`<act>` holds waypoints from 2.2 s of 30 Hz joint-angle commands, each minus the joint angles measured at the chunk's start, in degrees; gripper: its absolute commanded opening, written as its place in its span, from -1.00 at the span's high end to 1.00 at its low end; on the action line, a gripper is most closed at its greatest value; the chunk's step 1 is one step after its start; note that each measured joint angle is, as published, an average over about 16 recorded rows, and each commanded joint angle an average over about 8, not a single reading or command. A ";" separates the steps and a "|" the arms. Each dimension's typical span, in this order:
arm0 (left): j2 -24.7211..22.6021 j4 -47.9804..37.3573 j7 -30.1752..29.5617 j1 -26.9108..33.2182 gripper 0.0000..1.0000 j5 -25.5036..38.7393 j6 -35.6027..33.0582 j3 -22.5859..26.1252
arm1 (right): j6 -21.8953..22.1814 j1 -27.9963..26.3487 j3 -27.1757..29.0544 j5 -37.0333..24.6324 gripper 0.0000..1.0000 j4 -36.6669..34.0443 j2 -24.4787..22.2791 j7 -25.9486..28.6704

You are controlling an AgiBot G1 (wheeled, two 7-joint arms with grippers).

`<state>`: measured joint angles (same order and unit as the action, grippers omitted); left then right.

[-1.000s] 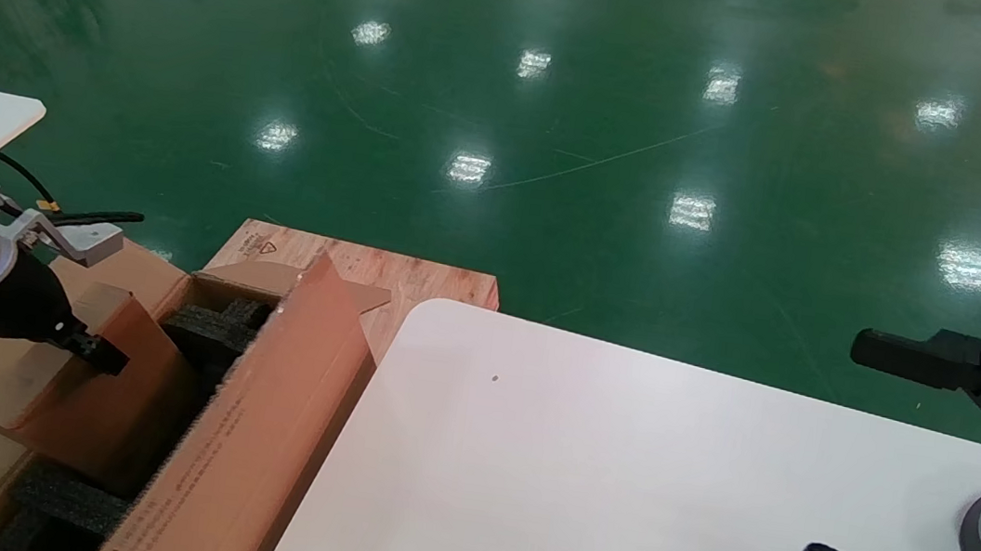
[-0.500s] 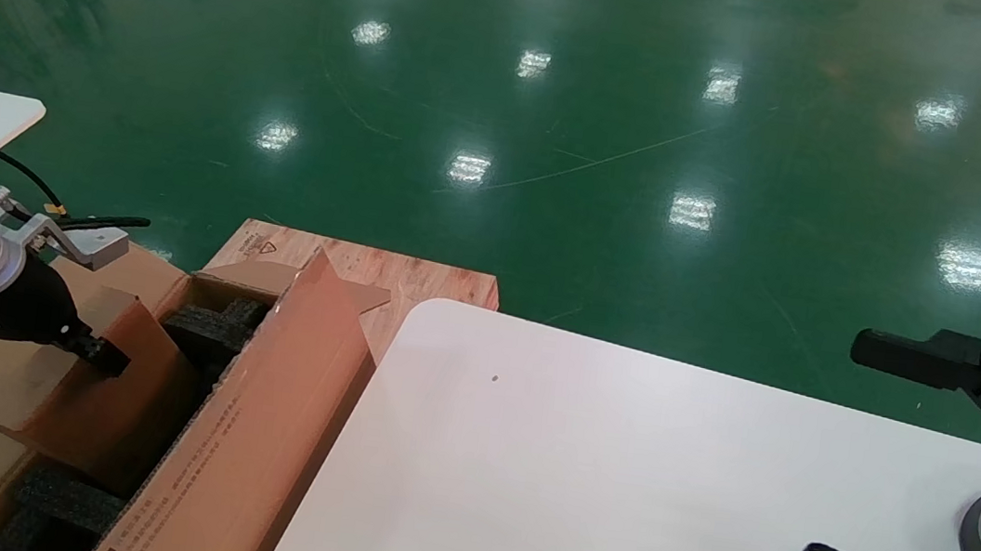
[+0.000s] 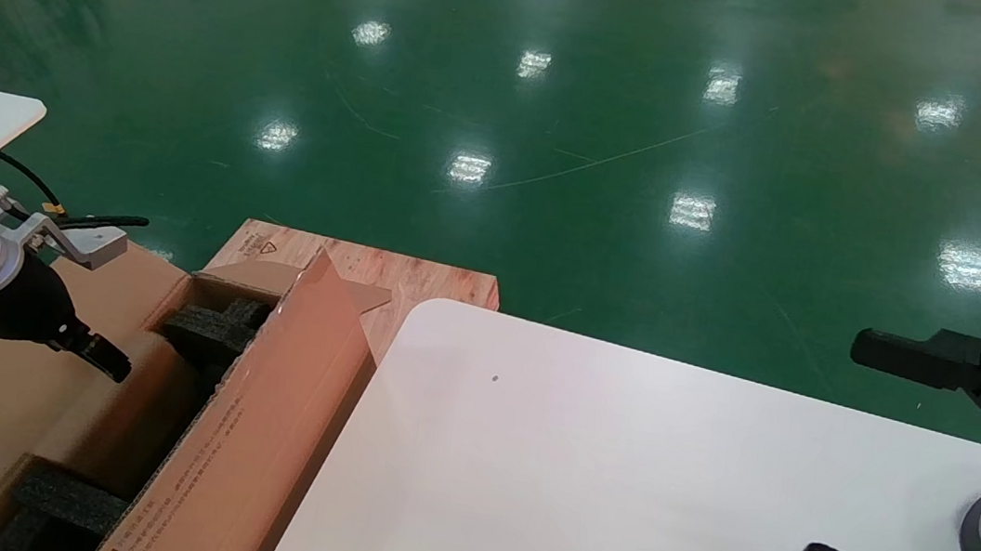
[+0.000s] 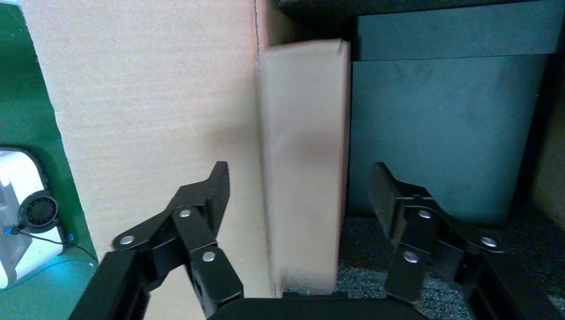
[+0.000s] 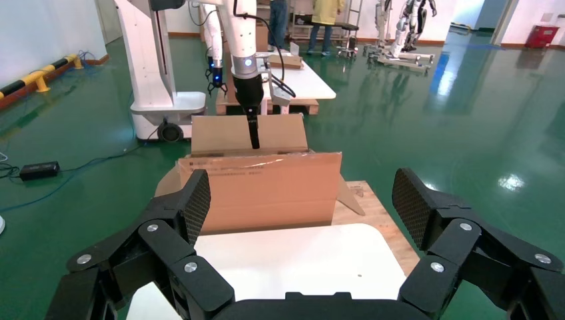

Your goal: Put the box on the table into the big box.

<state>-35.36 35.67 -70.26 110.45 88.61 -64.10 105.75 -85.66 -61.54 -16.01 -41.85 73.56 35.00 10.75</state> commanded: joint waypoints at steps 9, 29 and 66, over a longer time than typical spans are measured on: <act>0.15 0.20 0.46 0.98 -1.00 -0.69 -0.21 -1.06 | 0.00 0.00 0.00 0.00 -1.00 0.00 0.00 0.00; 11.92 5.32 23.99 11.76 -1.00 -23.35 -8.43 -16.89 | 0.01 0.00 0.00 0.00 -1.00 0.00 0.00 0.00; 8.70 12.34 31.82 -0.97 -1.00 -27.33 -10.99 -33.01 | 0.01 0.00 0.00 0.00 -1.00 0.00 0.00 0.00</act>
<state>-26.66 48.03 -38.41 109.46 61.25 -75.10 72.70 -85.66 -61.54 -16.01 -41.84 73.55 35.00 10.75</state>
